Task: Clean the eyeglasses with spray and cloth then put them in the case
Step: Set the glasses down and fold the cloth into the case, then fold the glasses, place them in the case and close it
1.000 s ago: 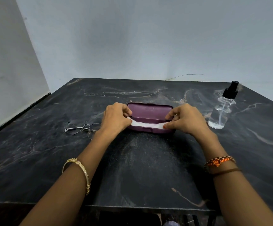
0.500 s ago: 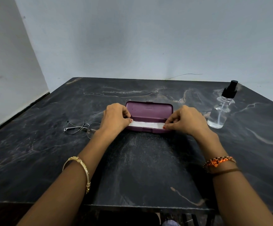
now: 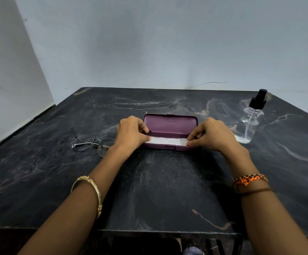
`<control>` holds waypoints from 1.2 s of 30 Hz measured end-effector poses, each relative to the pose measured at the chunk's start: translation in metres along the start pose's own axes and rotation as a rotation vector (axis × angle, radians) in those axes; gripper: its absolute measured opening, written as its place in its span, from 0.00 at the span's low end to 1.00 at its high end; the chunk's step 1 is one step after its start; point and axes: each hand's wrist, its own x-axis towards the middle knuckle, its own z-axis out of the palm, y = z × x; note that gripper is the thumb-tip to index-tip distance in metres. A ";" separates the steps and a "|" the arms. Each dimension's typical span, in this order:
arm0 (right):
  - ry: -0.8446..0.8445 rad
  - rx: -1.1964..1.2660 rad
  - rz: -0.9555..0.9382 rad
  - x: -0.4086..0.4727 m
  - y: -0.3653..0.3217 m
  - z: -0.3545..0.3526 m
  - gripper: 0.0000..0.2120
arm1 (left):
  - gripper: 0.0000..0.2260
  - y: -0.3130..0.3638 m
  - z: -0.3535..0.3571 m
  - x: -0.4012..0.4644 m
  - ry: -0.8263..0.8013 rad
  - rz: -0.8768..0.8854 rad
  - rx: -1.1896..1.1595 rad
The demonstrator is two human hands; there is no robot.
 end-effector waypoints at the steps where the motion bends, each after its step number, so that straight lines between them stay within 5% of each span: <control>1: 0.001 0.005 0.001 0.000 0.000 0.000 0.06 | 0.07 0.000 0.000 0.000 -0.002 0.004 -0.001; 20: 0.072 0.041 -0.044 0.001 0.002 0.001 0.04 | 0.01 -0.004 0.005 0.004 0.084 0.074 -0.005; 36: 0.681 0.035 -0.386 -0.004 -0.027 0.020 0.21 | 0.14 0.002 -0.001 0.003 0.394 0.287 -0.170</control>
